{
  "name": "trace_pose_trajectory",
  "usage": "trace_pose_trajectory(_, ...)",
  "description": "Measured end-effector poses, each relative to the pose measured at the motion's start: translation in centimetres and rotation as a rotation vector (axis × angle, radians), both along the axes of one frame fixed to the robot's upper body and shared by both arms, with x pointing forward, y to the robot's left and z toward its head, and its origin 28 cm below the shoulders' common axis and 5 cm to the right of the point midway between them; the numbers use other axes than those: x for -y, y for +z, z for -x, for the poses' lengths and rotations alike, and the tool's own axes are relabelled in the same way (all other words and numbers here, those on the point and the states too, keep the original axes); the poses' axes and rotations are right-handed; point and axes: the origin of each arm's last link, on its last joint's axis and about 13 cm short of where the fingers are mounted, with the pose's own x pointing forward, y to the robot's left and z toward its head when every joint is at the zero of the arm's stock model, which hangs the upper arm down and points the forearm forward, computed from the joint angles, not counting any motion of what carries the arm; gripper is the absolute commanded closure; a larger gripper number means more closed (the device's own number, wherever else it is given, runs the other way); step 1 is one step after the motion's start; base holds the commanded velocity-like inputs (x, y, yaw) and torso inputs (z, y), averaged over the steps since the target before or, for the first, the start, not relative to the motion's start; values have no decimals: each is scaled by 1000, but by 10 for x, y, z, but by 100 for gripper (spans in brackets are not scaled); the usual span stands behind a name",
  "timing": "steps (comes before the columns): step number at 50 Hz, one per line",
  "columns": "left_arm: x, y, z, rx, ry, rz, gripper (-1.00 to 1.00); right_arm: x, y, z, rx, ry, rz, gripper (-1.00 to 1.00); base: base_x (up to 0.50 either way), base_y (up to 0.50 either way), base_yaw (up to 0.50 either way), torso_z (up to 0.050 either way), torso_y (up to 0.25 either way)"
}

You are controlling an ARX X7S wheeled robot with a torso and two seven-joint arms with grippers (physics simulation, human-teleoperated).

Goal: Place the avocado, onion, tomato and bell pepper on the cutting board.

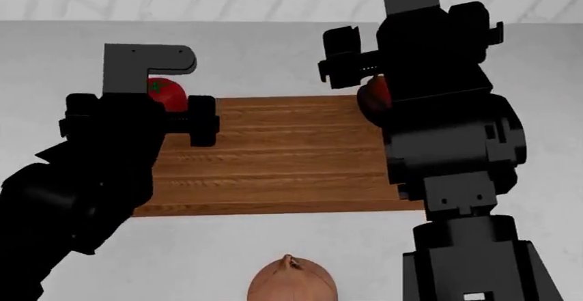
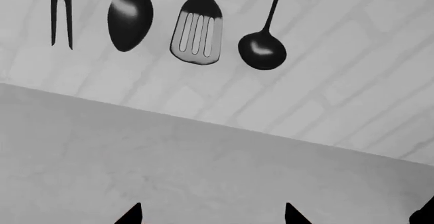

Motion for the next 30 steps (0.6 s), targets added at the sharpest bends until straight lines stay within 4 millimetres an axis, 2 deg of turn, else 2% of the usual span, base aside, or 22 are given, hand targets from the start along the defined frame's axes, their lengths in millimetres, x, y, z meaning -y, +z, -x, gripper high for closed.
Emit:
trace_pose_trajectory(19,-1,14,-5,68,43,49,-100,-4,-8,-1,-22,29,1,-100,0,0,0,0,0)
trace_pose_trajectory(30,-3,37,-11,139,51,110,-100,-5,-8,-1,-25,39,2,-100,0,0,0,0,0)
